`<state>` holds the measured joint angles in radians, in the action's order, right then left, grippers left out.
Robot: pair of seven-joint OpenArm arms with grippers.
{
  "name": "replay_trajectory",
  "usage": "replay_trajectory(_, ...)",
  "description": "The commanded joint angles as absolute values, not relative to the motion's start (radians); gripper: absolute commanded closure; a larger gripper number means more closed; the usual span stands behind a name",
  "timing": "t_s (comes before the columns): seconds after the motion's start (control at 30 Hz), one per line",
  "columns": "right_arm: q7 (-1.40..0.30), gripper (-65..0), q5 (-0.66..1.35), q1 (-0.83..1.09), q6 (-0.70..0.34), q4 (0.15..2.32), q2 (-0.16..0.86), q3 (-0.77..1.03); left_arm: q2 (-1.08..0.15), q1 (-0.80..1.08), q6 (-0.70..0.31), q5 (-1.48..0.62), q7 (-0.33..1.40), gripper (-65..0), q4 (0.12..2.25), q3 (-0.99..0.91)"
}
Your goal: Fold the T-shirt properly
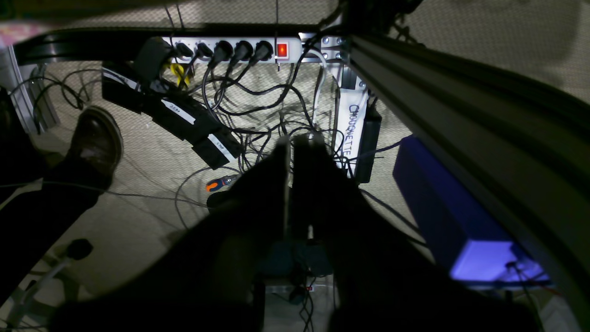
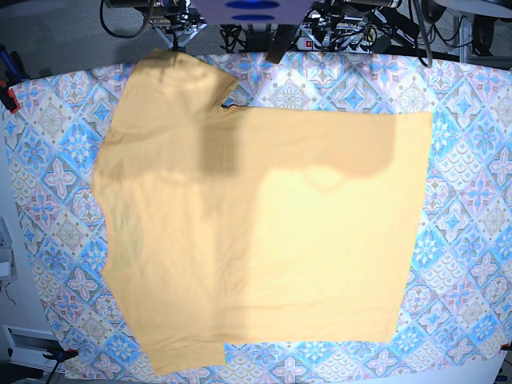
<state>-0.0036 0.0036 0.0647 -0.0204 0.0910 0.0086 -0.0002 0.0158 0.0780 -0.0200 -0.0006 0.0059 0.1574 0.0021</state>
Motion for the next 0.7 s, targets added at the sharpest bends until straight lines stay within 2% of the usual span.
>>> replay_trajectory(0.0,0.001,-0.3,0.007,0.068,-0.016,0.091,0.012,-0.002,0.016,0.079,-0.018,-0.005,-0.004,0.0,0.162,0.002)
replay_trajectory(0.67,0.005,-0.3,0.007,0.068,-0.016,0.091,0.012,-0.002,0.016,0.101,-0.018,-0.002,-0.008,0.0,0.163,0.004)
